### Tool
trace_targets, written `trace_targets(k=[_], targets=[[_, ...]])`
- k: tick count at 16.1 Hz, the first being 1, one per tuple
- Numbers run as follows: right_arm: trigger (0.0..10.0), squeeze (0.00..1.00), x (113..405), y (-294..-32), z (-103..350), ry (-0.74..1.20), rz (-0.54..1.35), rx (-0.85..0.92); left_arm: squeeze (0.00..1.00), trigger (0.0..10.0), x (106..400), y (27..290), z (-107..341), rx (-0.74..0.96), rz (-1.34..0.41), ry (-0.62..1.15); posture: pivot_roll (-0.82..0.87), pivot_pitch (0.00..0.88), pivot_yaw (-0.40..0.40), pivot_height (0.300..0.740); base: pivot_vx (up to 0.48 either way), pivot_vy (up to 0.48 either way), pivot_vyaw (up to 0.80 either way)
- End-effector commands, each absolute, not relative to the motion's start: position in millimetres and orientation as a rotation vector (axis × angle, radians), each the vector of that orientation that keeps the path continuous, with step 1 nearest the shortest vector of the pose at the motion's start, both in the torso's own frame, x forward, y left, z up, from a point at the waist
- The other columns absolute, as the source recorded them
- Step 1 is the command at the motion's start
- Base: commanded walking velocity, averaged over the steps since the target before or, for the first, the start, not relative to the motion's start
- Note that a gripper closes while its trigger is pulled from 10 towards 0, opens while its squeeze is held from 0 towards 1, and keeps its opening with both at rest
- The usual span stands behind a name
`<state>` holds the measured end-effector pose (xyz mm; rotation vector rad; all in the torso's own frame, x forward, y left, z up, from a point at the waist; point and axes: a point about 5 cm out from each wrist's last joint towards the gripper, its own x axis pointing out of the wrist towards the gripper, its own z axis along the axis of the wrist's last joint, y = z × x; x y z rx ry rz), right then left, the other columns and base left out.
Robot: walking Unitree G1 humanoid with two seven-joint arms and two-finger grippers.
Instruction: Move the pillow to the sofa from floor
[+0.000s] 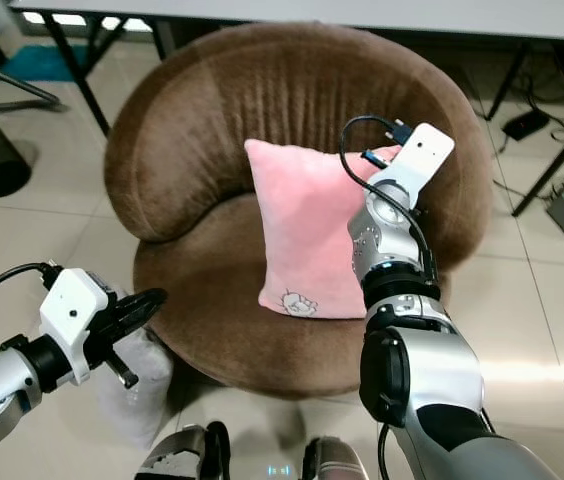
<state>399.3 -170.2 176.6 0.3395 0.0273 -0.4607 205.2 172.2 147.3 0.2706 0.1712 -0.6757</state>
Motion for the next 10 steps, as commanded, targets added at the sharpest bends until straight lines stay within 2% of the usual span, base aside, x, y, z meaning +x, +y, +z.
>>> trace_targets(k=[1,10], targets=[[10.0,0.48,401.8,-166.0,184.7,0.003,-0.456,0.35,0.0,10.0,202.8,173.4,150.1,0.278,-0.683,0.171,0.07,0.253,0.042,0.74,0.0,0.0,0.0],[10.0,0.48,401.8,-166.0,184.7,0.003,-0.456,0.35,0.0,10.0,202.8,173.4,150.1,0.278,-0.683,0.171,0.07,0.253,0.042,0.74,0.0,0.0,0.0]])
